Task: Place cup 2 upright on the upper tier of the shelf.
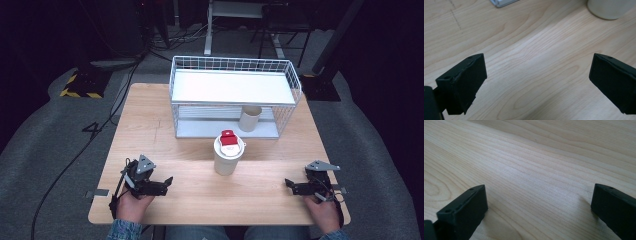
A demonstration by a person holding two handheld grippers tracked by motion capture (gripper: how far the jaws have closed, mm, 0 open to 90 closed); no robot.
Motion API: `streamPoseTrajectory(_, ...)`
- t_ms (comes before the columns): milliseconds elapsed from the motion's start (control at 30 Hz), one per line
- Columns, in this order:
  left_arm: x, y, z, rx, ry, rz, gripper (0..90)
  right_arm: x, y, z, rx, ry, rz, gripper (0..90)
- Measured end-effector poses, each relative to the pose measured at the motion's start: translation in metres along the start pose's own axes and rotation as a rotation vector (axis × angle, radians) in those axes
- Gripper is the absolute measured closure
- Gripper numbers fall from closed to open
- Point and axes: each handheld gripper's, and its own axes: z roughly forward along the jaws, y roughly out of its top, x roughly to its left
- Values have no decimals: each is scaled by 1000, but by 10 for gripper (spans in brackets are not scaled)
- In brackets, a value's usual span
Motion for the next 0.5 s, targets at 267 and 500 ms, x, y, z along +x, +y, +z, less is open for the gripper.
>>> streamPoseTrajectory(267,-17,14,-8,-39,-62,48,26,0,0,0,0,0,0,9)
streamPoseTrajectory(500,-34,28,-6,-61,-109,73,23,0,0,0,1,1,0,6)
